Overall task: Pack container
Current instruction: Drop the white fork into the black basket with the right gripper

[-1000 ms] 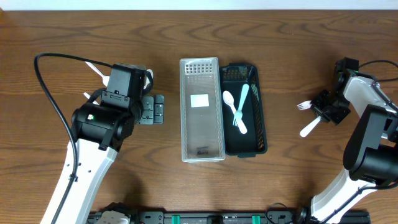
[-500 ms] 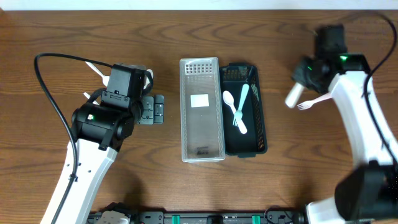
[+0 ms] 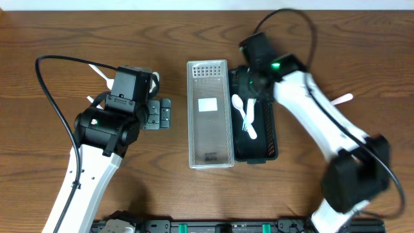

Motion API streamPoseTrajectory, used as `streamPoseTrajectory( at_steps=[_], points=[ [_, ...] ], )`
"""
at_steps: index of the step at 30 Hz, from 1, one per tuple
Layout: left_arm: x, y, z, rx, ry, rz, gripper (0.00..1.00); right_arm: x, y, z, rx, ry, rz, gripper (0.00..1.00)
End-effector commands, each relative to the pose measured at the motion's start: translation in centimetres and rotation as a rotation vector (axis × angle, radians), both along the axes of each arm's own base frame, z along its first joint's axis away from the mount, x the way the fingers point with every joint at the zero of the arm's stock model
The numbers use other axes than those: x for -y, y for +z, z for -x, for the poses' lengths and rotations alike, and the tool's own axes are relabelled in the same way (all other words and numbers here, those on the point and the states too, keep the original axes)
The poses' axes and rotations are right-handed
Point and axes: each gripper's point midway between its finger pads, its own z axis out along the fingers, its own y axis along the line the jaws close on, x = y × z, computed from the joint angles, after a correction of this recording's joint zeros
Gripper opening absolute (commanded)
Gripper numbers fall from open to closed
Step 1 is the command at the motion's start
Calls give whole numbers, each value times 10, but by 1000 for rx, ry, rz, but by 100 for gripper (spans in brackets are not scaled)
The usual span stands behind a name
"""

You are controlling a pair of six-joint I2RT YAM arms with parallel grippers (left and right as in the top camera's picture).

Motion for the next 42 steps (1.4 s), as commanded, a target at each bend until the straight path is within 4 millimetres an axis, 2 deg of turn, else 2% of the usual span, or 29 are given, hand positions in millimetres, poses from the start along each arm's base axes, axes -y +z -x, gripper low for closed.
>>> streamPoseTrajectory(
  at_steps=[1,5,6,7,12,14,16,20,22,24,26,27,28,29,30,31,34,35,36,37,38,40,42],
  points=[
    [-3,7,-2,20,18,-1,98,0,-37,7,-87,5,53,1],
    [-3,7,-2,19,18,-1,98,1,-59,10,-136,11,79,6],
    [-3,7,-2,19,18,-1,98,1,-62,10,-141,16,83,17],
    [-3,7,-2,20,18,-1,98,1,-62,10,-142,19,84,24],
    [-3,7,-2,20,18,-1,98,-1,-59,6,-123,21,75,26],
    [-3,7,-2,20,18,-1,98,-1,-48,1,-106,17,66,27],
    [-3,7,-2,20,18,-1,98,-1,-30,-5,-76,23,56,27],
    [-3,7,-2,20,18,-1,98,2,44,-34,91,16,7,26],
    [-3,7,-2,20,18,-1,98,10,85,-52,195,-16,-35,21],
    [-3,7,-2,20,18,-1,98,31,127,-69,297,-90,-75,20],
    [-3,7,-2,20,18,-1,98,59,148,-78,347,-216,-87,21],
    [-3,7,-2,20,19,0,98,80,155,-82,366,-306,-91,29],
    [-3,7,-2,19,19,-1,98,101,156,-86,373,-400,-97,41],
    [-3,7,-2,19,19,-1,98,127,155,-89,372,-503,-111,44],
    [-3,7,-2,19,19,-1,98,139,152,-91,366,-548,-114,44],
    [-3,7,-2,19,19,-1,98,165,143,-92,345,-643,-116,45],
    [-3,7,-2,20,19,0,98,217,117,-87,273,-840,-112,46],
    [-3,7,-2,20,19,0,98,232,107,-85,243,-893,-106,52],
    [-3,7,-2,20,19,0,98,245,97,-82,213,-931,-101,57],
    [-3,7,-2,20,19,0,98,259,83,-79,172,-967,-97,57],
    [-3,7,-2,20,19,0,98,263,77,-78,153,-978,-95,57],
    [-3,7,-2,20,19,0,98,278,51,-74,78,-1014,-85,58],
    [-3,7,-2,20,19,0,98,284,30,-69,14,-1032,-77,58]
  ],
)
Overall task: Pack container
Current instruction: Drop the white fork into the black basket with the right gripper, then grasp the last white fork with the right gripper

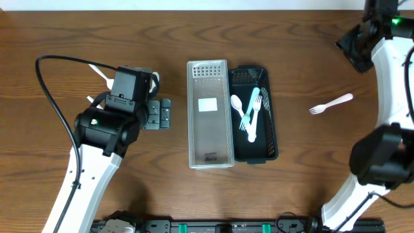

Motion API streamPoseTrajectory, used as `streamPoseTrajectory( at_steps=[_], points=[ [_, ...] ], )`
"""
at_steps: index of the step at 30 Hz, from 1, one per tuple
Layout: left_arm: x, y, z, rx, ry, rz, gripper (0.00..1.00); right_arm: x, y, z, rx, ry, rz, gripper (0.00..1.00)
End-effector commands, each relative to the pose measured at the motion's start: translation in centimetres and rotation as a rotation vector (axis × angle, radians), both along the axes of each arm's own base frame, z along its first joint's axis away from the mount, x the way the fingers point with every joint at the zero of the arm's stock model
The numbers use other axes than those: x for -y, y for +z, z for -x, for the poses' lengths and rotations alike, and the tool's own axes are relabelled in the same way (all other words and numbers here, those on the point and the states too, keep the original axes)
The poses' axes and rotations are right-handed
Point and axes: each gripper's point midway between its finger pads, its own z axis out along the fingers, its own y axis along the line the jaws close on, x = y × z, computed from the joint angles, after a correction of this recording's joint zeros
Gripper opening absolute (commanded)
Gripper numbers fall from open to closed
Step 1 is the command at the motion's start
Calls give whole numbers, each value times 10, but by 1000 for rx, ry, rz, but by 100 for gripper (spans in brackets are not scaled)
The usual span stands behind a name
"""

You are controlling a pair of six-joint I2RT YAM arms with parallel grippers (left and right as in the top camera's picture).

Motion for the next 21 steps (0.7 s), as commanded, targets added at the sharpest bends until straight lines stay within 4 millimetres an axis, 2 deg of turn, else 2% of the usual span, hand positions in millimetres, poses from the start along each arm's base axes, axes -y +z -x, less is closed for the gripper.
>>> streamPoseTrajectory(
  at_steps=[1,5,10,21],
  points=[
    [-3,7,-2,20,18,-1,98,7,-39,7,-94,-65,-68,58],
    [-3,7,-2,20,18,0,98,9,-82,17,-219,-77,-98,58],
    [-3,7,-2,20,18,0,98,-1,-114,24,-306,-85,-145,58],
    [-3,7,-2,20,18,0,98,-9,-144,39,-393,-99,-174,59]
  ],
)
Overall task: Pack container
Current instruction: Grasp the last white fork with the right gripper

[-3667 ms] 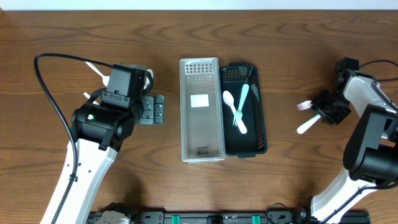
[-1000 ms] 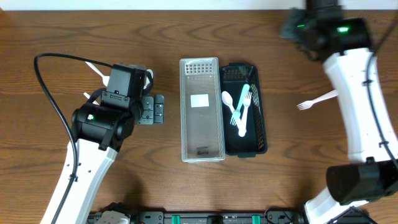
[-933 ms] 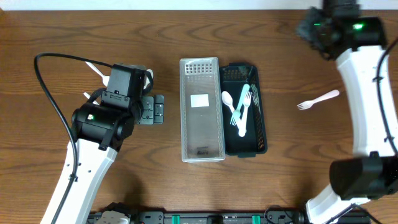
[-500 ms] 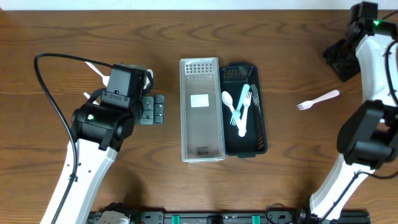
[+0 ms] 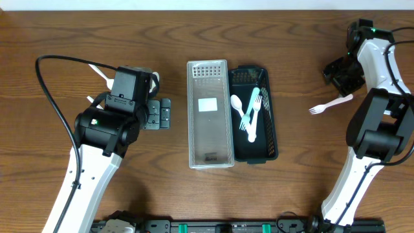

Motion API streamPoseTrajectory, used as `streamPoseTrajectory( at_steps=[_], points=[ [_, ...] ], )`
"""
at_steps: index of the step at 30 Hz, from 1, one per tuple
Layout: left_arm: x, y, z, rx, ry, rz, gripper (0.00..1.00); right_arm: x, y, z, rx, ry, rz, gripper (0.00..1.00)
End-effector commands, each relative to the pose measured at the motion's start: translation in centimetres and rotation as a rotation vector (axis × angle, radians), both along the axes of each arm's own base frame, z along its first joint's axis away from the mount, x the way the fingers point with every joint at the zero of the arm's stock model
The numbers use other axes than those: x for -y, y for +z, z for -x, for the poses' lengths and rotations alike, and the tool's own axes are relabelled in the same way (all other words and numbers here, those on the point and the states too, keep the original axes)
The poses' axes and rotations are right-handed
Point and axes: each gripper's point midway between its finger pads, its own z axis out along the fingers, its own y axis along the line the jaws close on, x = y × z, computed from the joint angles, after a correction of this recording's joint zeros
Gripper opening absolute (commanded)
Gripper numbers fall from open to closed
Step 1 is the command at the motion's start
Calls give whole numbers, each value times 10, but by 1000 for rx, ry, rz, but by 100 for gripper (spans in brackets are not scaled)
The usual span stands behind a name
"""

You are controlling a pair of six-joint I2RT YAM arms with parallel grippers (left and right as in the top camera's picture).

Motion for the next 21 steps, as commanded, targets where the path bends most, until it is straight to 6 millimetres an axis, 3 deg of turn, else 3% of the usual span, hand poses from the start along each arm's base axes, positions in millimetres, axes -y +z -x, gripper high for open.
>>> streamPoseTrajectory(
  at_steps=[1,16,21],
  points=[
    [-3,7,-2,20,18,0,98,-7,-17,12,-51,-20,-17,59],
    [-3,7,-2,20,19,0,98,-21,-65,43,-119,-22,-71,57],
    [-3,7,-2,20,19,0,98,-23,-71,50,-136,-22,-74,38]
  ],
)
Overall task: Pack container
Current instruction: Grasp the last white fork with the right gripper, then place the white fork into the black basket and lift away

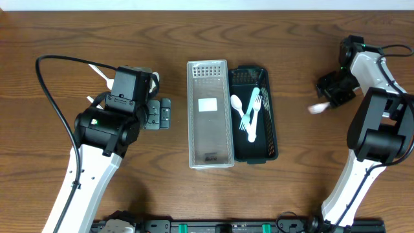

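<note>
A black slotted container (272, 144) stands at the table's middle. It holds a white spoon (237, 103), a white fork (253, 116) and a teal utensil (263, 97). Against its left side lies a clear lid (210, 139). At the right, a loose white fork (316, 108) shows only its blurred head. Its handle is hidden under my right gripper (331, 95), which looks open over it. My left gripper (167, 114) rests left of the lid, shut and holding nothing.
A white utensil (97, 70) pokes out from behind the left arm at the upper left. The right arm reaches in along the table's right edge. A black rail (207, 226) runs along the front edge.
My right gripper has come down and left from just above the loose fork onto its handle. The fork's head now looks blurred and slightly shifted. The left arm is unchanged.
At first my right gripper was over the far end of the black container, with a spoon and fork inside. Then it was at the far right corner and a teal utensil lay in the container. It has since dropped toward the loose white fork and now covers its handle.
</note>
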Motion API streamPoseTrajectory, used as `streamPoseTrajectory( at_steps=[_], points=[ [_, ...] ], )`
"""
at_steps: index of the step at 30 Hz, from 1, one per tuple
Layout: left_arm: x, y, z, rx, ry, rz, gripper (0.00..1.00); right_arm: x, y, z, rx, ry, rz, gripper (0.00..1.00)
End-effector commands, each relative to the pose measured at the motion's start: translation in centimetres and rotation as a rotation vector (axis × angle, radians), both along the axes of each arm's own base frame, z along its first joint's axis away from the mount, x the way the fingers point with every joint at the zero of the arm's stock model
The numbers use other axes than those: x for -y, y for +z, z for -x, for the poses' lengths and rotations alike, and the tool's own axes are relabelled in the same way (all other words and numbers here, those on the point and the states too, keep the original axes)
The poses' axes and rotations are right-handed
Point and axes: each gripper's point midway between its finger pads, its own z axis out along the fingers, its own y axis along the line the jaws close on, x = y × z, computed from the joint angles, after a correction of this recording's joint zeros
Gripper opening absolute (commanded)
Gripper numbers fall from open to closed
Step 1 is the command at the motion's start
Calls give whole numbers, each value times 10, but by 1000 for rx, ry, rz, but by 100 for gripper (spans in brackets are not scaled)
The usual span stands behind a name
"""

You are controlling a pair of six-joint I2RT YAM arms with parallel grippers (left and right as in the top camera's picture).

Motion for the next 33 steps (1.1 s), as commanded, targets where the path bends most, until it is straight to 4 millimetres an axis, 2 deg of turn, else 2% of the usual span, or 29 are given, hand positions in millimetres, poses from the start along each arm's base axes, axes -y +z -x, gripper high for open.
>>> streamPoseTrajectory(
  at_steps=[1,6,11,15,17,21,23,25,27,29,33],
  points=[
    [-3,7,-2,20,18,-1,98,-6,-30,27,-113,0,-7,35],
    [-3,7,-2,20,18,0,97,-7,-30,28,-117,1,-9,24],
    [-3,7,-2,20,18,-1,98,-10,-29,31,-133,2,-20,5],
    [-3,7,-2,20,18,-1,98,-11,-25,32,-134,4,-23,2],
    [-3,7,-2,20,18,-1,98,-12,-16,29,-112,20,-19,2],
    [-3,7,-2,20,18,-1,98,-11,22,11,-8,81,53,1],
    [-3,7,-2,20,18,-1,98,-15,55,-3,74,144,108,1],
    [-3,7,-2,20,18,-1,98,-29,93,-18,178,243,144,1],
    [-3,7,-2,20,18,-1,98,-53,128,-31,286,372,157,1],
    [-3,7,-2,20,18,-1,98,-89,160,-40,396,545,140,1],
    [-3,7,-2,20,18,-1,98,-159,193,-27,478,775,113,1]
  ],
)
